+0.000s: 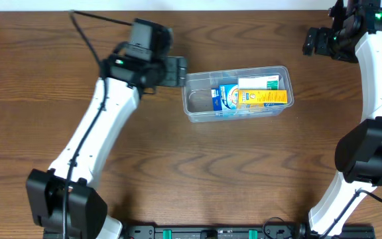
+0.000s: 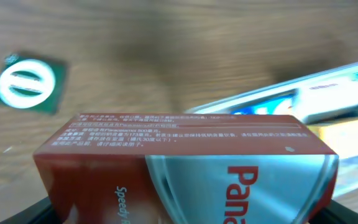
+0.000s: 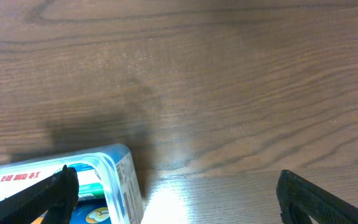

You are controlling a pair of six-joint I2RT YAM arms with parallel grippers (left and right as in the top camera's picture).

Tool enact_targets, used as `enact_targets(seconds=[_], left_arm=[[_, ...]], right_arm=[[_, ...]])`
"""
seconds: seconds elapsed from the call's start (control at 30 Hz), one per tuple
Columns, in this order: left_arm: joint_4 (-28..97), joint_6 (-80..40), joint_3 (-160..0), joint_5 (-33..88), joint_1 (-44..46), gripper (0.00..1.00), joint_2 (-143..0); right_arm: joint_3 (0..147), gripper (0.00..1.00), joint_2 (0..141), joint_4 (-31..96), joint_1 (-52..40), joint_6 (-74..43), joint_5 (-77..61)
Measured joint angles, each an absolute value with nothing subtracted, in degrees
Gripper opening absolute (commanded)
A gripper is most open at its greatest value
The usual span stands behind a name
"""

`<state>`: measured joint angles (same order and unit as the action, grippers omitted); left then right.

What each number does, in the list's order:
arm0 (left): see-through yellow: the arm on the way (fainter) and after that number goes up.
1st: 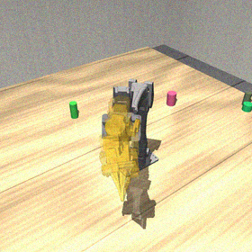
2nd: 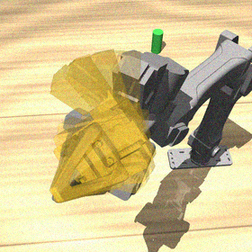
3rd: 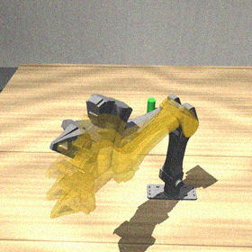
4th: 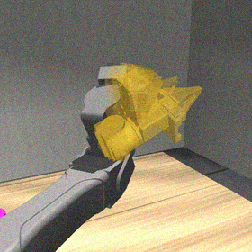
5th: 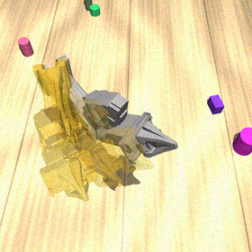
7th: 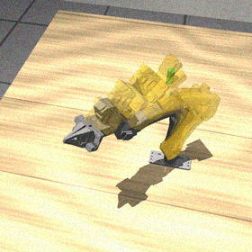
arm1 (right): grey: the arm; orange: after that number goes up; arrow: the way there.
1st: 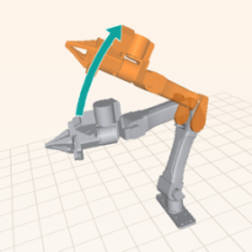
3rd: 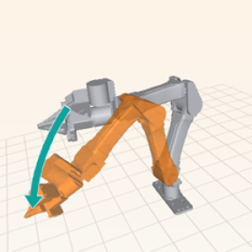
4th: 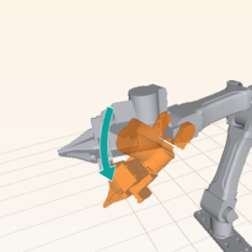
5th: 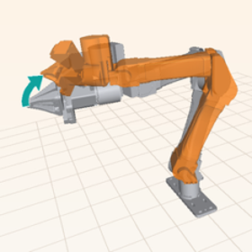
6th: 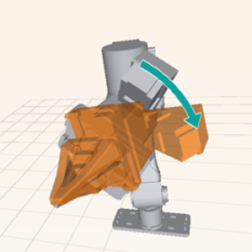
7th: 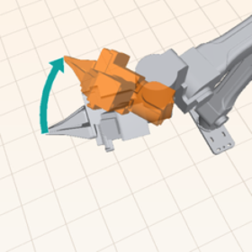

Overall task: Pack container
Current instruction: 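Lift the red Panadol box and carry it over the container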

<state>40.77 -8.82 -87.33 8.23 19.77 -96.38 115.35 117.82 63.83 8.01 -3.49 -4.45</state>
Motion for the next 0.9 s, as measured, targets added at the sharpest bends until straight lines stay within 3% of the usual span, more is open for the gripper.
enact_targets(seconds=[0.4,0.9], left_arm=[[34.76,-10.76,-87.37,3.84,30.46,0.88,-98.41],[32.97,-13.72,-87.37,2.57,31.4,0.88,-107.53]], right_arm=[[115.35,0.99,117.82,63.83,8.03,-3.49,-4.45],[115.35,0.99,117.82,63.83,8.01,-3.49,-4.45]])
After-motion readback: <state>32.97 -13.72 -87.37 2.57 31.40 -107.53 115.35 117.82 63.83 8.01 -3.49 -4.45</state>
